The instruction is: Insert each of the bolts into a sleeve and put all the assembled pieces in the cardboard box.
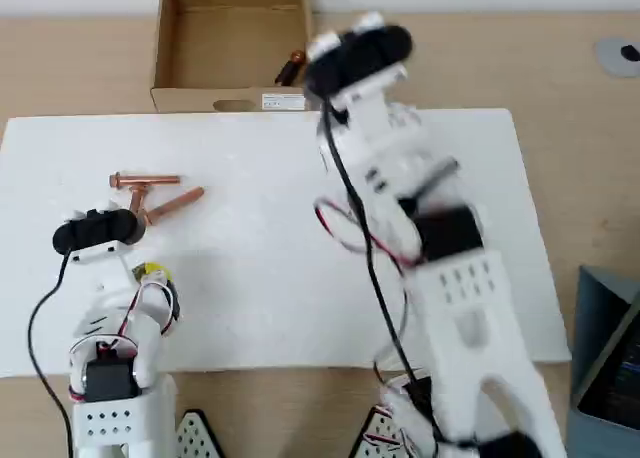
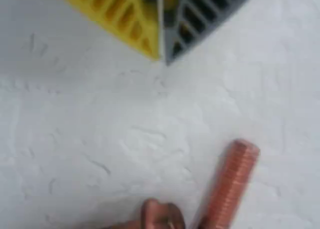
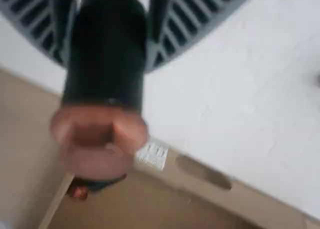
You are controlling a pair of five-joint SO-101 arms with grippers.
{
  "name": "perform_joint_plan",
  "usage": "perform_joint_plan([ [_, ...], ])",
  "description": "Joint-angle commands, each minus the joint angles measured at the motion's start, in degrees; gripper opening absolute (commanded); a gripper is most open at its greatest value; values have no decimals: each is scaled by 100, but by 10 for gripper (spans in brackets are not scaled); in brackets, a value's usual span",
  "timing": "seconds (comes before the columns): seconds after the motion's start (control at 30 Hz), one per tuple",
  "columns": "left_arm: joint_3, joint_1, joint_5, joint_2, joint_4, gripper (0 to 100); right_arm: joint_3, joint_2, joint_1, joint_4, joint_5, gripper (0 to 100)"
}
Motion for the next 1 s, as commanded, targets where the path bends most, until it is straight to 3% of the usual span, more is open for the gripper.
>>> perform_joint_plan([
  [0.0,-18,-53,-18,-48,-88,2,-1130,901,66,-448,273,9],
  [0.4,-26,-53,-18,-48,-88,2,-3916,4365,-40,-1327,1099,10],
  [0.83,-26,-26,-35,-48,-88,2,-7231,7635,-382,-1266,1134,14],
  [0.97,-26,-26,-44,-48,-88,2,-7925,8233,-497,-976,1380,108],
])
